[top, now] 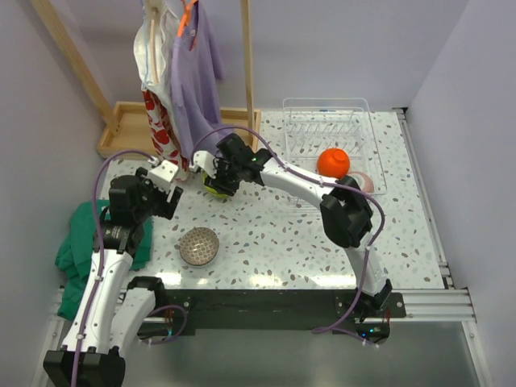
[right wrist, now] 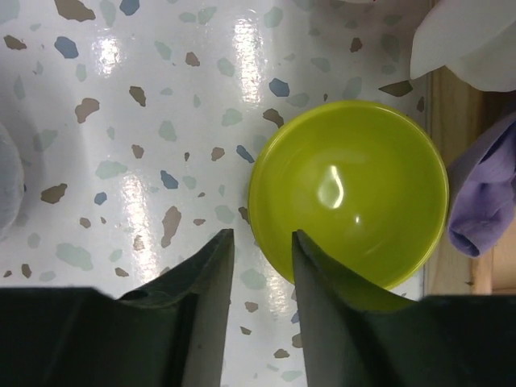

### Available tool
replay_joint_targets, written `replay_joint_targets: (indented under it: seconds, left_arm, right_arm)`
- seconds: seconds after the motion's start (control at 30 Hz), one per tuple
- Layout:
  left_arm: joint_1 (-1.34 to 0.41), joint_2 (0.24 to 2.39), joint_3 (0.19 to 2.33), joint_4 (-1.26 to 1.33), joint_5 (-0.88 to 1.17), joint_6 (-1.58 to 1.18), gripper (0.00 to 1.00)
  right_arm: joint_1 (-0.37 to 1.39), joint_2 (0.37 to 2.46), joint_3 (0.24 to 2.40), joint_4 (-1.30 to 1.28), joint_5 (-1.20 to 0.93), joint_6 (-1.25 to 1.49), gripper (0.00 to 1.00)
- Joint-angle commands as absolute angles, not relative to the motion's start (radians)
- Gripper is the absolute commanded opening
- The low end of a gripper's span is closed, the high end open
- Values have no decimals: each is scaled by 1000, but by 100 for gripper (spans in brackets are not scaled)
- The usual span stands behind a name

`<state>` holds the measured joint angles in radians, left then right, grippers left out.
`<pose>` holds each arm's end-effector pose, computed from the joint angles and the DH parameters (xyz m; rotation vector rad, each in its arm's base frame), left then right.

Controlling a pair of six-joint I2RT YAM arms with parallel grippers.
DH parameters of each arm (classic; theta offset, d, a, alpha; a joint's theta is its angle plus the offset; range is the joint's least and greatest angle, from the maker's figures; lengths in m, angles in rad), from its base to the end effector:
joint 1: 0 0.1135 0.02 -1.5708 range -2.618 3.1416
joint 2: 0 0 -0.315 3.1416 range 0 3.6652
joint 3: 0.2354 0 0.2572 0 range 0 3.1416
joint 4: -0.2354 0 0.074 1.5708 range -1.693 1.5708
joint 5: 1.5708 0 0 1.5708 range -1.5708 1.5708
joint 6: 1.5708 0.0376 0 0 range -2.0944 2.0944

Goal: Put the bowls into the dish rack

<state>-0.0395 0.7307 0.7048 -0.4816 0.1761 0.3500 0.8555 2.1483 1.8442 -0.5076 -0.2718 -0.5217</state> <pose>0.1337 -0.0119 0.3233 0.5053 2.0071 0.0077 0.3363 0.4025 0.2798 -1.6221 1.7656 0.4815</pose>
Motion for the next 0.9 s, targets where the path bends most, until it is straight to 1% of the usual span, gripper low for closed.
replay_joint_targets:
  seconds: [0.0, 0.13, 0.37, 0.67, 0.7, 0.77, 0.8, 0.87]
  left_arm:
    - [-29, 726, 696, -436, 201, 325, 78]
    - [-28, 724, 693, -437, 201, 325, 78]
    - [-25, 727, 683, -428, 206, 322, 78]
    - [-20, 741, 675, -419, 209, 321, 78]
    - [-20, 744, 675, -417, 209, 321, 78]
    - [-20, 745, 675, -414, 207, 321, 78]
    - [-20, 747, 673, -413, 207, 319, 78]
    - [-20, 747, 673, -410, 210, 319, 78]
  right_arm:
    - [865, 2106, 1836, -486, -225, -540, 45]
    - [867, 2137, 1859, -502, -229, -557, 45]
    - [871, 2192, 1911, -534, -232, -564, 42]
    - [871, 2241, 1974, -572, -242, -566, 36]
    - [873, 2249, 1980, -581, -244, -563, 33]
    - [873, 2252, 1988, -583, -247, -563, 31]
    - [871, 2253, 1990, -584, -252, -560, 25]
    - [873, 2249, 1991, -586, -259, -560, 20]
